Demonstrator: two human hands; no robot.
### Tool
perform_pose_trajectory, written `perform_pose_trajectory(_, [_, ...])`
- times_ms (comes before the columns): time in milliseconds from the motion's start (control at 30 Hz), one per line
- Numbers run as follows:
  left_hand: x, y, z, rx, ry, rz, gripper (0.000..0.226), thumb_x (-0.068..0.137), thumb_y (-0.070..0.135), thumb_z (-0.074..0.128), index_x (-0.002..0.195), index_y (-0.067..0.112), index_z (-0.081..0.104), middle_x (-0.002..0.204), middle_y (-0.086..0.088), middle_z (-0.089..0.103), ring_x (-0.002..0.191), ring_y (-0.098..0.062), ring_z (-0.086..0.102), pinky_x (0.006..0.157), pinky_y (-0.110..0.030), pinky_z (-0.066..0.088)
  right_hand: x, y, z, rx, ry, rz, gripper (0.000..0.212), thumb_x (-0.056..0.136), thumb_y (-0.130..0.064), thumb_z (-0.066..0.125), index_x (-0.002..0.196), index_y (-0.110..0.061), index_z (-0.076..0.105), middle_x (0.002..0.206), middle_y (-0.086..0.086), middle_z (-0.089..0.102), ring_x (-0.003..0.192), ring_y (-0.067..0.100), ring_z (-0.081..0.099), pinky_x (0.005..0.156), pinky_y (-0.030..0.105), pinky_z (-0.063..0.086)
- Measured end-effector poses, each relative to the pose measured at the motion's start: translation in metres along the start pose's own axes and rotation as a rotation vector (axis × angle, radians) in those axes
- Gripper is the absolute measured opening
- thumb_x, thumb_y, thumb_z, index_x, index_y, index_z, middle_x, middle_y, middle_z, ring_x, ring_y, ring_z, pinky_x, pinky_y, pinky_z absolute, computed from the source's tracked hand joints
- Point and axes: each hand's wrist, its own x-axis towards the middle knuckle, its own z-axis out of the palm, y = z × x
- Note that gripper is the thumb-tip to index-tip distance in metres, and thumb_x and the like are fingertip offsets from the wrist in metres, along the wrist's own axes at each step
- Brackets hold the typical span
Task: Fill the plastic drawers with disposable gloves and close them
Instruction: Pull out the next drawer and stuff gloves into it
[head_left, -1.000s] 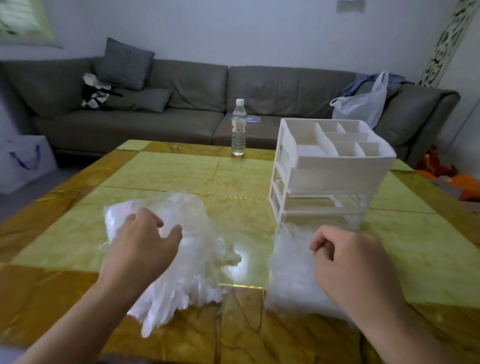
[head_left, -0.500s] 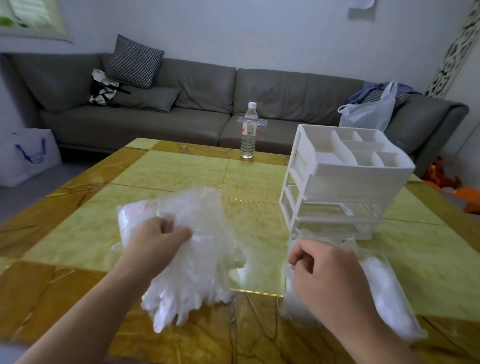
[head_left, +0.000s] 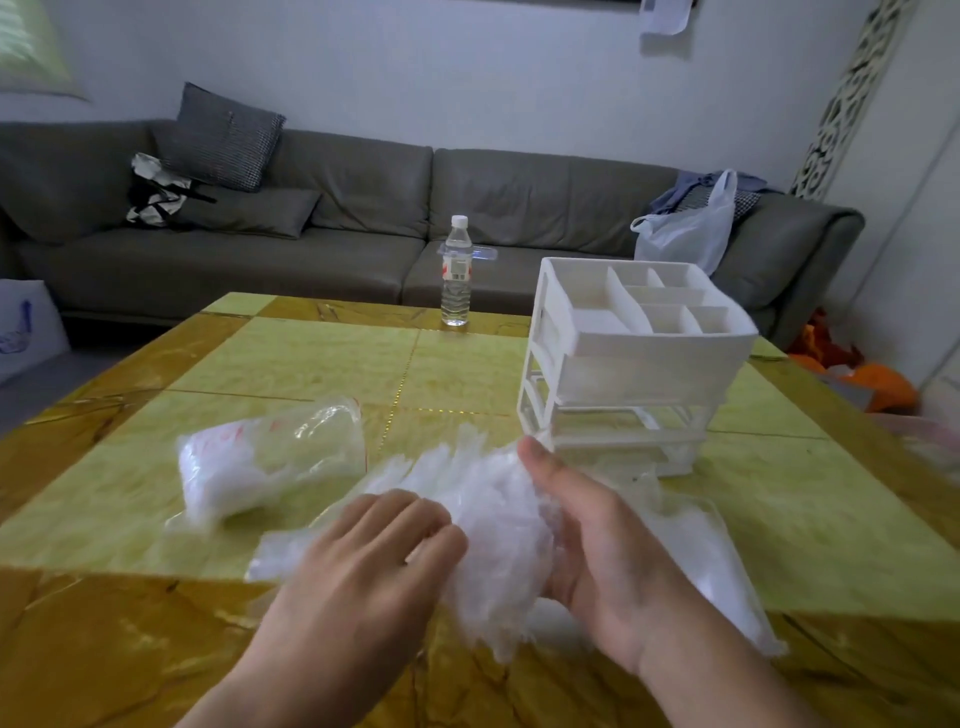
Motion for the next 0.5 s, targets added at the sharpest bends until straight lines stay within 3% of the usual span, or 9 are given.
perform_pose_trajectory(100, [-0.004, 0.003, 0.009, -0.008, -0.007, 0.064, 0.025, 0.077, -0.008, 0.055, 0.087, 0.014, 0.060, 0.094, -0.002, 0.061, 0.080, -0.030, 0.060, 0.068, -0.040, 0.049, 0.011, 0.012, -0.001, -0.132, 0.175, -0.051, 0.023, 0.078, -0.023, 0.089, 0.085, -0.012, 0.069, 0.080, 0.016, 0.068, 0.074, 0.034, 0.068, 0.071, 0.046, 0.054])
perform_pose_trajectory(167, [-0.003, 0.004, 0.010, -0.029, -0.030, 0.054, 0.029, 0.074, -0.004, 0.047, 0.094, 0.017, 0.054, 0.092, 0.000, 0.058, 0.078, -0.029, 0.058, 0.069, -0.037, 0.045, 0.016, 0.018, 0.000, -0.228, 0.277, -0.087, 0.018, 0.074, -0.012, 0.085, 0.080, -0.004, 0.070, 0.077, 0.018, 0.074, 0.074, 0.036, 0.074, 0.073, 0.052, 0.061])
perform_pose_trajectory(267, [-0.004, 0.004, 0.009, -0.055, -0.042, -0.015, 0.051, 0.065, 0.003, 0.043, 0.113, 0.018, 0.052, 0.089, 0.003, 0.057, 0.080, -0.025, 0.055, 0.073, -0.034, 0.041, 0.020, 0.017, -0.005, -0.274, 0.333, -0.132, 0.010, 0.082, -0.006, 0.081, 0.076, -0.004, 0.074, 0.075, 0.016, 0.075, 0.071, 0.033, 0.074, 0.069, 0.046, 0.059])
perform_pose_trajectory(300, [-0.005, 0.003, 0.010, -0.044, -0.034, -0.021, 0.053, 0.069, 0.002, 0.044, 0.119, 0.017, 0.052, 0.088, 0.002, 0.058, 0.079, -0.025, 0.055, 0.073, -0.033, 0.041, 0.019, 0.014, -0.007, -0.243, 0.307, -0.131, 0.014, 0.081, -0.014, 0.082, 0.077, -0.005, 0.073, 0.078, 0.017, 0.074, 0.072, 0.034, 0.072, 0.070, 0.046, 0.058])
perform_pose_trajectory(400, [-0.007, 0.004, 0.013, 0.002, -0.024, 0.023, 0.036, 0.091, 0.003, 0.044, 0.124, 0.015, 0.055, 0.091, 0.000, 0.060, 0.077, -0.026, 0.058, 0.069, -0.037, 0.047, 0.013, 0.008, -0.005, -0.147, 0.092, -0.005, 0.057, 0.075, -0.051, 0.087, 0.104, -0.008, 0.066, 0.089, 0.014, 0.064, 0.079, 0.030, 0.066, 0.074, 0.043, 0.054])
perform_pose_trajectory(467, [-0.008, 0.005, 0.015, 0.001, -0.042, 0.035, 0.031, 0.104, 0.008, 0.032, 0.122, 0.013, 0.057, 0.091, -0.001, 0.062, 0.076, -0.026, 0.060, 0.067, -0.037, 0.049, 0.009, 0.011, 0.002, -0.232, 0.024, 0.060, 0.077, 0.068, -0.058, 0.094, 0.125, -0.021, 0.057, 0.112, 0.008, 0.074, 0.097, 0.025, 0.076, 0.088, 0.045, 0.062])
perform_pose_trajectory(500, [-0.008, 0.006, 0.016, -0.007, -0.053, 0.043, 0.033, 0.107, 0.010, 0.028, 0.121, 0.013, 0.058, 0.092, -0.001, 0.063, 0.077, -0.026, 0.061, 0.069, -0.036, 0.047, 0.010, 0.015, 0.005, -0.289, 0.061, 0.058, 0.091, 0.063, -0.059, 0.096, 0.134, -0.018, 0.057, 0.123, 0.009, 0.074, 0.105, 0.026, 0.077, 0.093, 0.049, 0.063])
